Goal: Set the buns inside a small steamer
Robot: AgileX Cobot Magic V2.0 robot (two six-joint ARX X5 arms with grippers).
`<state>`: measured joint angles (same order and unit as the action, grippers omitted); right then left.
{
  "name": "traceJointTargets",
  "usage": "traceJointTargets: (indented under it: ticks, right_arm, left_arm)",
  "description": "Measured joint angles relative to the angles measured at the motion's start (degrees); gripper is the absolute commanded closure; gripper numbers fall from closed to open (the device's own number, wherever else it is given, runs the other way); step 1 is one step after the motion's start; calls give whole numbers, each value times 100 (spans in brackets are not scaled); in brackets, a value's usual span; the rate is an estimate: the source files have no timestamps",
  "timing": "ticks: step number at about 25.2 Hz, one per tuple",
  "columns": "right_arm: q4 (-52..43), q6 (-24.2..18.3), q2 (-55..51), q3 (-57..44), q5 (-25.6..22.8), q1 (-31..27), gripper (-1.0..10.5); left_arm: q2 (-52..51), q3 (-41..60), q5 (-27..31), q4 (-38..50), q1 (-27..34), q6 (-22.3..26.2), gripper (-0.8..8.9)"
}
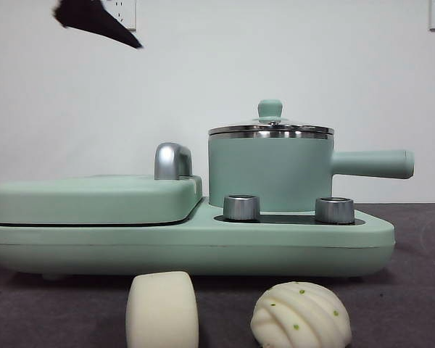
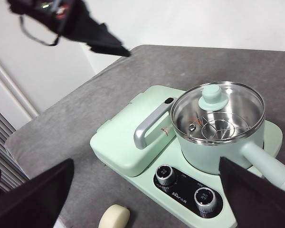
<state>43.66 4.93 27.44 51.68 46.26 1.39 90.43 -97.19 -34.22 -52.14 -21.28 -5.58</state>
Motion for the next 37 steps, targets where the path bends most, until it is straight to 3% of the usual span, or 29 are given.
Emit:
traceJointTargets:
  ticks: [11,16,21,26,30,37]
  right_arm:
    - [2,0,0,0,0,0,461]
    - [2,0,0,0,0,0,461]
    - [2,0,0,0,0,0,461]
    - [4,0,-2,0,-2,0,461]
    - [4,0,0,0,0,0,461]
    - [4,0,0,0,0,0,461]
  left_arm:
    - [1895,-2649,774,-1263,-717,173,268]
    - [2531,-3438,1633,-1434,-1095,417,324]
    - [2924,-3460,2090,-1386,-1456,761,324]
    - [3333,-3460,2105,-1189,-1703,909,336]
    - [3453,-3460,2146,-1165,-1722,975,478]
    - [3453,-3460,2345,-1165,-1856,1362,579]
